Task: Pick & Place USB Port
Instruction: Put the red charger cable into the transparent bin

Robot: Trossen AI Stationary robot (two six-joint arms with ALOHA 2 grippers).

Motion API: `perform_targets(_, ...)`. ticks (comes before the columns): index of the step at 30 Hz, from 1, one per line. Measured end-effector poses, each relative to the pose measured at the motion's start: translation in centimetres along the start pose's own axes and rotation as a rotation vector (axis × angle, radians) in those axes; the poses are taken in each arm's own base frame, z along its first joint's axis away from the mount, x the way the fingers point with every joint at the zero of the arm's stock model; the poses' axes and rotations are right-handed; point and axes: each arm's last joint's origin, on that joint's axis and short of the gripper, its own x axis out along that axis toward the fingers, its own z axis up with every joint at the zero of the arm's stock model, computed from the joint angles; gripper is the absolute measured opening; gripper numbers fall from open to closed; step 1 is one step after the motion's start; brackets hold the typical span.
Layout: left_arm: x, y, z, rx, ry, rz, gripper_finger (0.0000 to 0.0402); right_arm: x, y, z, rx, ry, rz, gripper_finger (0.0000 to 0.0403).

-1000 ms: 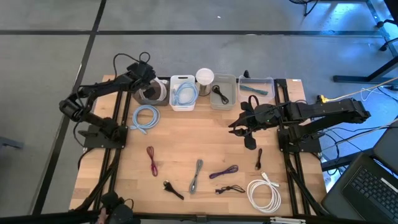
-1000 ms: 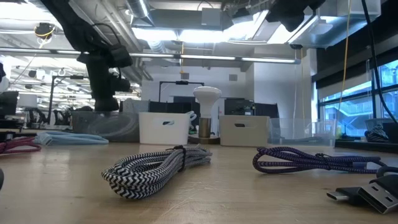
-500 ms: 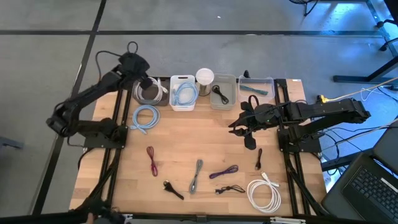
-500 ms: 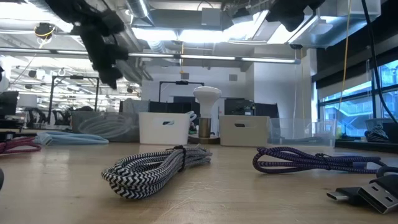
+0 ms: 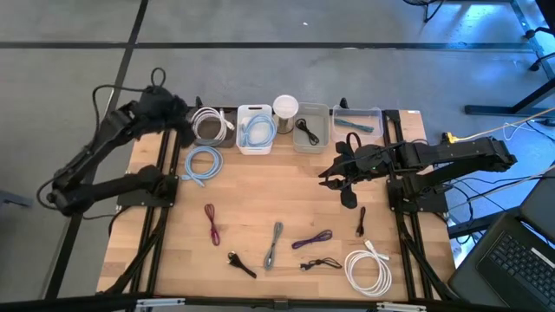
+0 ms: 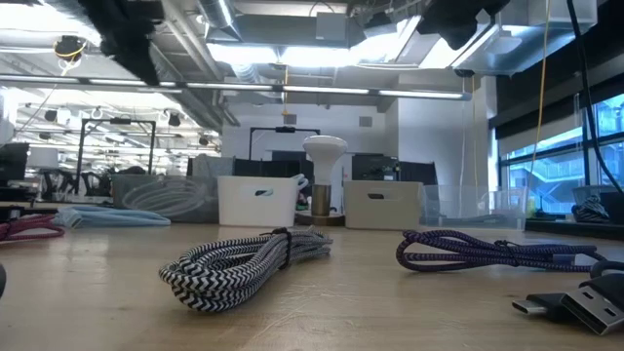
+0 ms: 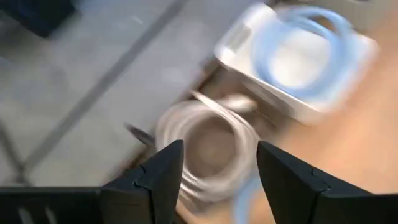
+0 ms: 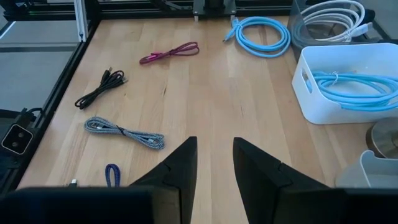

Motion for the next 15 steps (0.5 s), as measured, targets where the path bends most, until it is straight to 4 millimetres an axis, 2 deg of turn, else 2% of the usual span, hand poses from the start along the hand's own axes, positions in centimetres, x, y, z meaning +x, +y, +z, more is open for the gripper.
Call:
perform_targets(5,-1.1,-1.6,-2.0,-0.078,0.136,-0.242,0.0195,0.0,0.0,0.0,-0.002,0.000,0.000,0.0105)
perform_targets(8,-1.2,-2.3,-2.6,-0.122,0.212,-0.312,0.0194,0.0,0.0,0.0,-0.002,0.000,0.000,0.0105)
perform_targets(11,-0.5,-3.2,-3.3,-0.133,0.269,-0.387,0.0194,0.0,0.0,0.0,-0.002,-0.001,0.000,0.0105)
perform_targets(15,1.4,-5.0,-5.0,-0.048,0.373,-0.565,0.0192,0.0,0.0,0.0,0.018,0.000,0.000,0.0105)
